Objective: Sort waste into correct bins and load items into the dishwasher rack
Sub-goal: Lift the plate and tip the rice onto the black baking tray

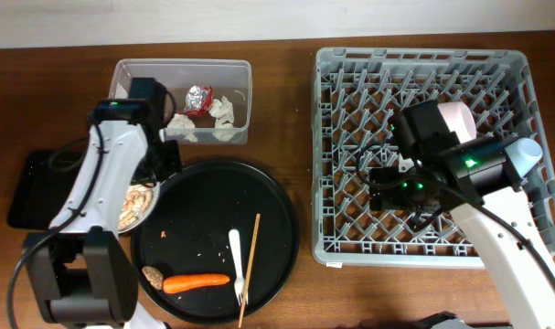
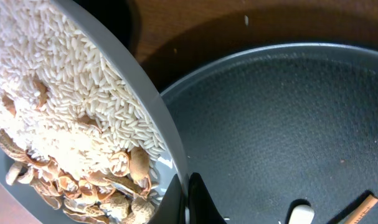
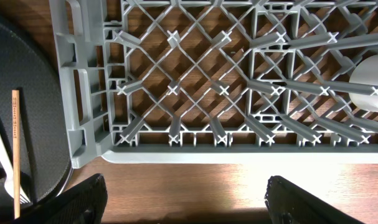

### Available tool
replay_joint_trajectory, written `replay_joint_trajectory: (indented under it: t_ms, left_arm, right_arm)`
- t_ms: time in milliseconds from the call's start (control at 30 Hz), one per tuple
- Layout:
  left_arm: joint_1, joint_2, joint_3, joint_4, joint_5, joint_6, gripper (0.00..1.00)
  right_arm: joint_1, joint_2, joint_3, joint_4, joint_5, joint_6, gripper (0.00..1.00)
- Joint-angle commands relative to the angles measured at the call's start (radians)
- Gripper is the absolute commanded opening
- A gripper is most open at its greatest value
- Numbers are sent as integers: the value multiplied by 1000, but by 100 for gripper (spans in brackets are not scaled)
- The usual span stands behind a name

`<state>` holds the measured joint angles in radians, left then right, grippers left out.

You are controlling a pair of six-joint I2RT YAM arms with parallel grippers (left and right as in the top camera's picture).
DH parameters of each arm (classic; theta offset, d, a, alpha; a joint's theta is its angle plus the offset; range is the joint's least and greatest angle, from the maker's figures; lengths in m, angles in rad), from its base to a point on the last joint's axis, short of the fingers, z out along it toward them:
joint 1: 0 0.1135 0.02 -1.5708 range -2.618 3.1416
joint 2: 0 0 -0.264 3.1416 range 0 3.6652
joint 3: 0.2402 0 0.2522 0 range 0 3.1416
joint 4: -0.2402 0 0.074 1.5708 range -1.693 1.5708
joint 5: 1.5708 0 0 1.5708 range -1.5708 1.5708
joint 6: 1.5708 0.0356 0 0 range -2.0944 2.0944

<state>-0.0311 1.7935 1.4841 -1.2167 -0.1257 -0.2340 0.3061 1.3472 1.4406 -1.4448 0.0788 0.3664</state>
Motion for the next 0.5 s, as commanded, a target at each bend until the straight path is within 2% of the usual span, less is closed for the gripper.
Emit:
replay_joint_trajectory:
  t_ms: [0, 333, 467]
  left_arm:
    - [70, -22, 23, 23, 89, 76, 0]
    - [301, -40, 26, 85, 439, 223, 0]
    - [318, -40, 28, 117, 454, 228, 0]
  right_arm:
    - [-6, 0, 6, -4, 9, 9, 85]
    - [-6, 0, 6, -7, 8, 10, 85]
    - [-6, 0, 6, -7, 8, 10, 85]
